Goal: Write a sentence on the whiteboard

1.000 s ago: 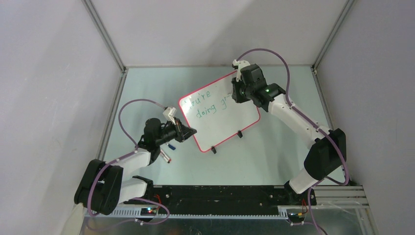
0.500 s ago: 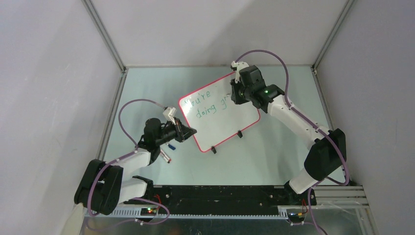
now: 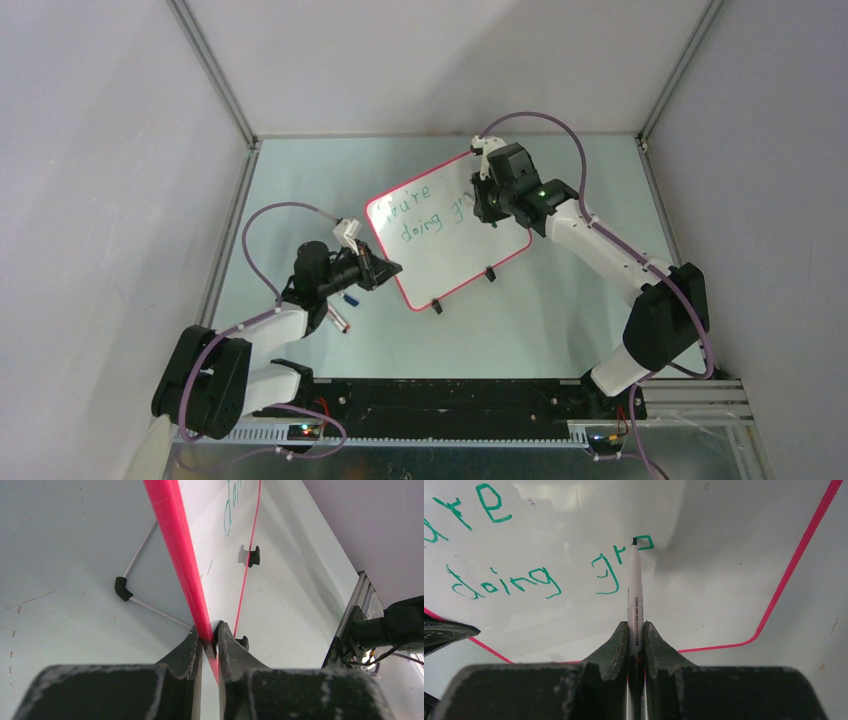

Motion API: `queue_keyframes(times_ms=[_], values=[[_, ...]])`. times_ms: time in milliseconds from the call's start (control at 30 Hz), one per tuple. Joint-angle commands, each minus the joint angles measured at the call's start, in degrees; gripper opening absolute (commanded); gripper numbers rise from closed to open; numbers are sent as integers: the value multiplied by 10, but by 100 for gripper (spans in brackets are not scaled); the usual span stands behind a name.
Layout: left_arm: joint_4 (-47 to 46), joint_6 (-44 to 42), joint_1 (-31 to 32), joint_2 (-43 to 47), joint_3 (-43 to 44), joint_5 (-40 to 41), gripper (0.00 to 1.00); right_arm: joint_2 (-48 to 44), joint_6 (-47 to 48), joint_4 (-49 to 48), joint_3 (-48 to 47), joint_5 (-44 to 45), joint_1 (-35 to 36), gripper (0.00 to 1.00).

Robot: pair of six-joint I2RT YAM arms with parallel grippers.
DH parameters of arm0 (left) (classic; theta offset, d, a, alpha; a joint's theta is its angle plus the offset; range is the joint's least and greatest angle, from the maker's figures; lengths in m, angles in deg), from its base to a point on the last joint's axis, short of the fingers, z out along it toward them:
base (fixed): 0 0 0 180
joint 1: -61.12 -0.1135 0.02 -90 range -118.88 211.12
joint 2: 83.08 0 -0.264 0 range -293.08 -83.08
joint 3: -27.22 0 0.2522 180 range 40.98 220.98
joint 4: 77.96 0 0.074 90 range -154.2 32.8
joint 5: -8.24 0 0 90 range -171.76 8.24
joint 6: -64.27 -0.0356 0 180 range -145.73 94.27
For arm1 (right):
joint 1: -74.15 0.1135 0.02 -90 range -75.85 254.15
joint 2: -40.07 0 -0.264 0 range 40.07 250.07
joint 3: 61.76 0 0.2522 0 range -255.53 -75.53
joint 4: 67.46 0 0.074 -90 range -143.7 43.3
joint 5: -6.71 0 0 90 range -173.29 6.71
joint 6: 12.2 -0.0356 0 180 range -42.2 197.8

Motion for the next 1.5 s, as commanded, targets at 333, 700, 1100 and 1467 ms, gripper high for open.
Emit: queue_keyframes(times_ms=[333, 700, 1100, 1467], values=[[37, -57, -5, -10, 5, 65, 2, -26, -6, -1, 13, 1, 4, 0], [38, -57, -5, -11, 4, 65, 2, -32, -8, 3, 22, 1, 3, 0], [38, -57, -6, -9, 4, 65, 2, -40, -7, 8, 31, 3, 4, 0], [38, -57, -6, -8, 4, 65, 2, -46, -11, 10, 31, 20, -8, 0]])
